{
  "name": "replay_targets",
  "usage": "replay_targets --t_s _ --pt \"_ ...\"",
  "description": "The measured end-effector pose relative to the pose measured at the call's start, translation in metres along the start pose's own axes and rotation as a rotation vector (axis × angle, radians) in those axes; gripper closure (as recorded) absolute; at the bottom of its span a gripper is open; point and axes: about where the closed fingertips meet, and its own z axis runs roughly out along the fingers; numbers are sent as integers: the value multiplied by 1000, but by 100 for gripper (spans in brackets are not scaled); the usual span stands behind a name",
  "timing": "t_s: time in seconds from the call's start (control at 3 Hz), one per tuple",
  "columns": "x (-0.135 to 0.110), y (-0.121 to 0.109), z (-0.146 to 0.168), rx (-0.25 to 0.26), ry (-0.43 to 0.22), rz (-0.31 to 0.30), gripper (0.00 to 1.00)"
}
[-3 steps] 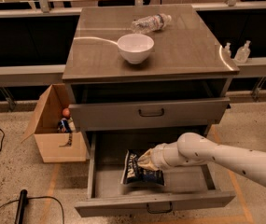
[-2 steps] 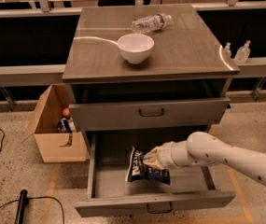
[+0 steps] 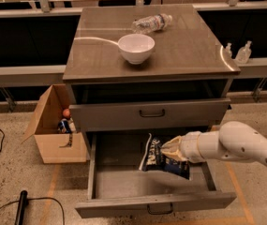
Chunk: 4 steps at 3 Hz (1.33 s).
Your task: Pick blue chip bag from middle drawer and place on counter
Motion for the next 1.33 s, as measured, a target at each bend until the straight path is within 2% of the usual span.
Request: replay_targets --t_s 0.33,0.67,1.33 --pt "-15 -13 -54 26 -25 31 100" --pt "-36 -30 -99 36 -59 37 100" --pt "-88 -74 -188 79 -95 6 100"
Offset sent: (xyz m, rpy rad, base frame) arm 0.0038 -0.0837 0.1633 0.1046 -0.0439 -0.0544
